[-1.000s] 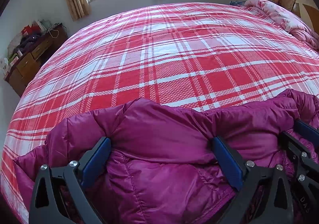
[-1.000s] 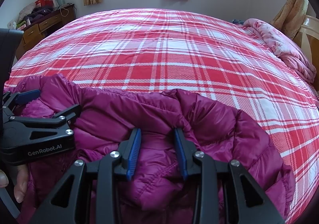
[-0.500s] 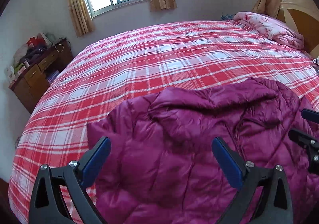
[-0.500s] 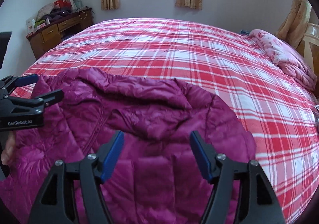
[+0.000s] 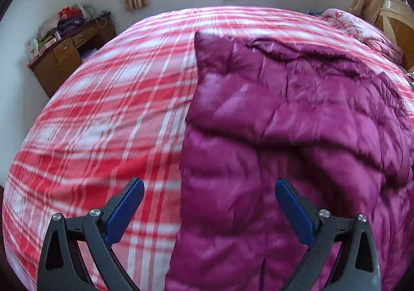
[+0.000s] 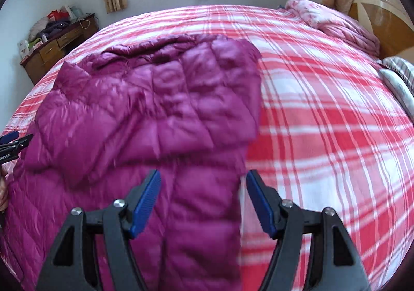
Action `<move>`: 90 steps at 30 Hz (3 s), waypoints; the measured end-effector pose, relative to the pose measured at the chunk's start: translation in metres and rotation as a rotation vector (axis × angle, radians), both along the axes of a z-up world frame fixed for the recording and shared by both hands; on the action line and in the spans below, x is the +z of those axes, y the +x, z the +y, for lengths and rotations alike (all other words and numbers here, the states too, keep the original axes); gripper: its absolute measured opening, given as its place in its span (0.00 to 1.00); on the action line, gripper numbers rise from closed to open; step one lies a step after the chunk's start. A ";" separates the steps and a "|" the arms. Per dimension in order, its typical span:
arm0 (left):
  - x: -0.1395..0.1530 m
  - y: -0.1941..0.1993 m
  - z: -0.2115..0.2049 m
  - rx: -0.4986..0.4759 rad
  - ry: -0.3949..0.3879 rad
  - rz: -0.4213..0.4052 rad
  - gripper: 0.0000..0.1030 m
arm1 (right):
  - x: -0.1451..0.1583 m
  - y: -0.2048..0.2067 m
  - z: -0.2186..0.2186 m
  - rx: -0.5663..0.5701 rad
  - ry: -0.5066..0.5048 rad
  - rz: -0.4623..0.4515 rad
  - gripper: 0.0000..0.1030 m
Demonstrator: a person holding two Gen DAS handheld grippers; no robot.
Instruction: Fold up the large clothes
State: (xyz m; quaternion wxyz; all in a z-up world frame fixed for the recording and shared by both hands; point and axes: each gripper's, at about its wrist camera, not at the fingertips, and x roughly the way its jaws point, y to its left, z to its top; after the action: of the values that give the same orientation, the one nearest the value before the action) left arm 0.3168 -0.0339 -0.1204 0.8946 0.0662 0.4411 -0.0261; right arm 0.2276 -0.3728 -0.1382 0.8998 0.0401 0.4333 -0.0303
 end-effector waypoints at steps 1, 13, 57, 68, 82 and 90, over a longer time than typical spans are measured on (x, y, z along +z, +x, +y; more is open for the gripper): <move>-0.002 -0.007 0.002 0.000 -0.005 0.008 0.98 | -0.001 -0.009 0.001 0.000 -0.005 -0.004 0.68; -0.010 -0.088 0.022 -0.011 -0.048 0.022 0.98 | -0.007 -0.086 0.002 -0.037 0.022 -0.026 0.68; -0.009 -0.230 0.053 -0.218 -0.168 -0.013 0.21 | -0.018 -0.208 0.029 0.006 0.180 -0.076 0.13; 0.036 -0.265 0.064 -0.289 -0.237 -0.142 0.07 | 0.031 -0.234 0.019 0.006 0.246 -0.207 0.08; 0.156 -0.344 0.107 -0.431 -0.438 -0.376 0.06 | 0.158 -0.326 0.030 0.080 0.250 -0.512 0.08; 0.156 -0.282 0.080 -0.396 -0.300 -0.446 0.06 | 0.162 -0.280 0.024 0.032 0.162 -0.555 0.07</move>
State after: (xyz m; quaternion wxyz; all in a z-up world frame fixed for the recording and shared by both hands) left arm 0.0353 0.0459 0.0359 0.9465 0.0223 0.2041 -0.2490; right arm -0.0522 -0.3491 0.0236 0.9782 0.1118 0.1723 0.0305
